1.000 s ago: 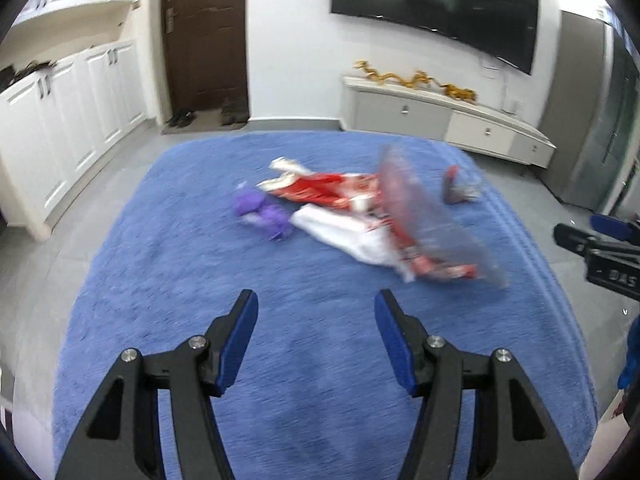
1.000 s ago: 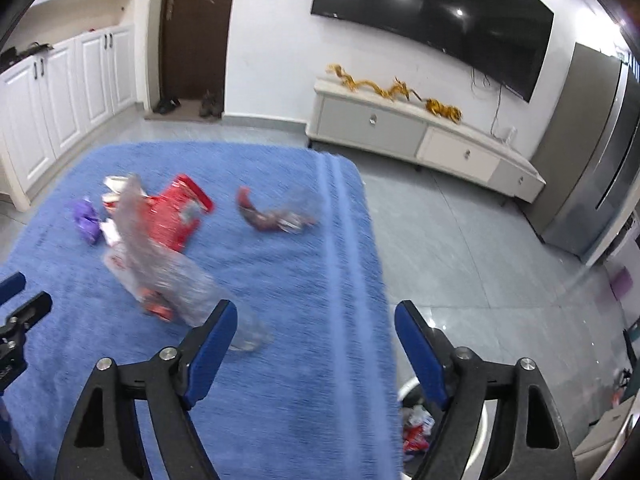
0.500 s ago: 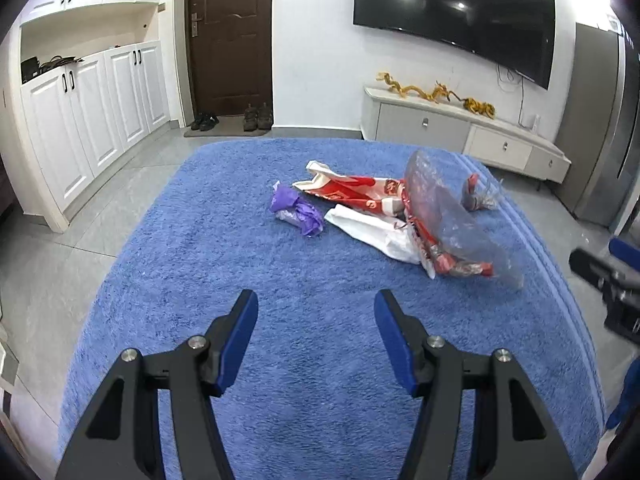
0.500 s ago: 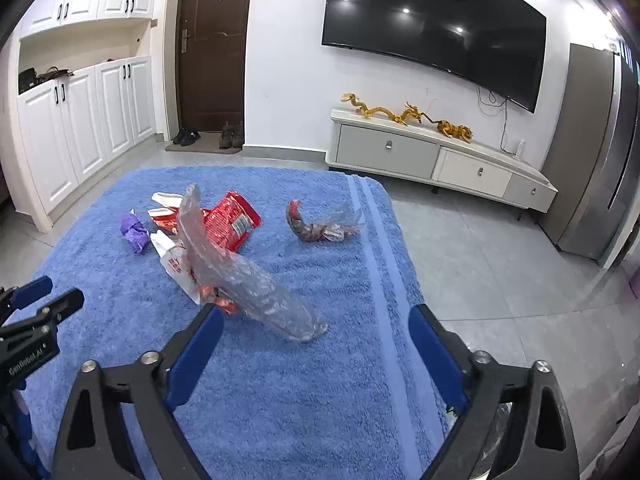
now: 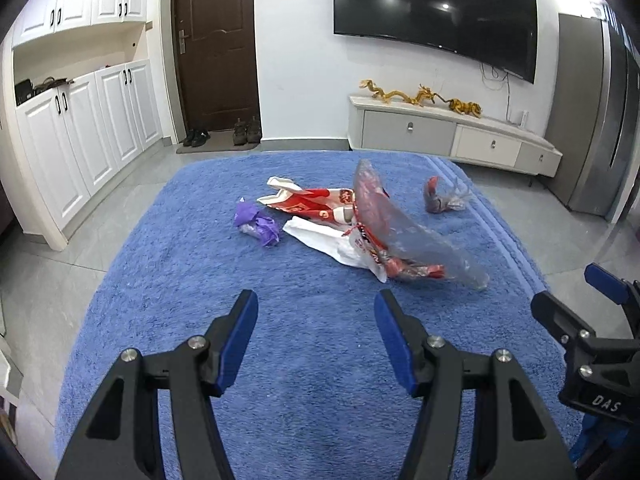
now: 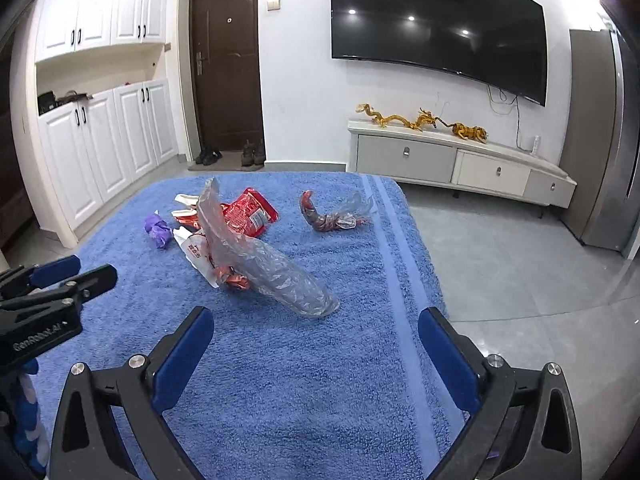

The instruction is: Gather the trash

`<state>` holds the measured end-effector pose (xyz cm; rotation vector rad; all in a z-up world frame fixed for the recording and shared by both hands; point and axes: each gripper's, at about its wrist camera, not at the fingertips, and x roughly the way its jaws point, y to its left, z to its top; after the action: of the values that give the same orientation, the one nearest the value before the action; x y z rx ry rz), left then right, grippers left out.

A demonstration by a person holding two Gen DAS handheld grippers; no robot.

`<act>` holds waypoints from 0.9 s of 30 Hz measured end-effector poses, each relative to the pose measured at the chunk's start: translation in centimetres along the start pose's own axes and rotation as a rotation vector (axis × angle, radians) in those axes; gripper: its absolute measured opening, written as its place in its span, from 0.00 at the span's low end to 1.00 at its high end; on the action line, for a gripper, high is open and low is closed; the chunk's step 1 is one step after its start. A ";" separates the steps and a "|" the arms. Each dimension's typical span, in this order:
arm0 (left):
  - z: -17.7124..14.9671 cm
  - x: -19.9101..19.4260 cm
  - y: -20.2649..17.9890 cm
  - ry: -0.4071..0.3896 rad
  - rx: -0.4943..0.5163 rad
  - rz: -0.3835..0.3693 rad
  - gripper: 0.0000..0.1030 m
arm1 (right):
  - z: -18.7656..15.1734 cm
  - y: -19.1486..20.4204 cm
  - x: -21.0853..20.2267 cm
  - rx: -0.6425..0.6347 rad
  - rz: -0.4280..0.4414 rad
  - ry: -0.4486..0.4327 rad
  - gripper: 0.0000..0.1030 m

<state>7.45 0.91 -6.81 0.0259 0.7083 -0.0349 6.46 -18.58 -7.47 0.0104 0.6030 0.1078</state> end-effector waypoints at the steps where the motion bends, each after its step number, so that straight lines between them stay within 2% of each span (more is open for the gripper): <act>1: 0.0 0.0 -0.4 0.003 0.006 0.003 0.57 | -0.1 -0.2 -0.1 0.009 0.005 -0.003 1.00; 6: 0.0 0.1 -1.6 0.001 0.018 0.010 0.58 | -0.5 -1.2 -0.6 0.034 0.008 -0.017 1.00; 8: 0.1 0.0 -1.8 0.000 0.012 0.009 0.66 | -0.5 -1.5 -0.8 0.044 0.011 -0.024 1.00; 9: 0.2 -0.1 -1.9 -0.002 0.007 0.009 0.74 | -0.6 -1.6 -0.8 0.049 0.012 -0.026 1.00; 10: 0.2 -0.2 -2.0 -0.008 0.005 0.009 0.76 | -0.7 -1.6 -0.8 0.052 0.012 -0.028 1.00; 20: -0.2 -0.2 -2.1 -0.050 0.035 0.040 0.77 | -1.4 -2.8 -0.6 0.081 0.002 -0.037 1.00; 27: -1.6 0.5 1.6 -0.056 0.012 0.129 0.77 | -2.4 -4.4 -0.2 0.100 -0.037 -0.031 1.00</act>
<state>6.83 2.54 -8.35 0.0822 0.6488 0.0831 5.32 -23.08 -9.54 0.0978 0.5770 0.0414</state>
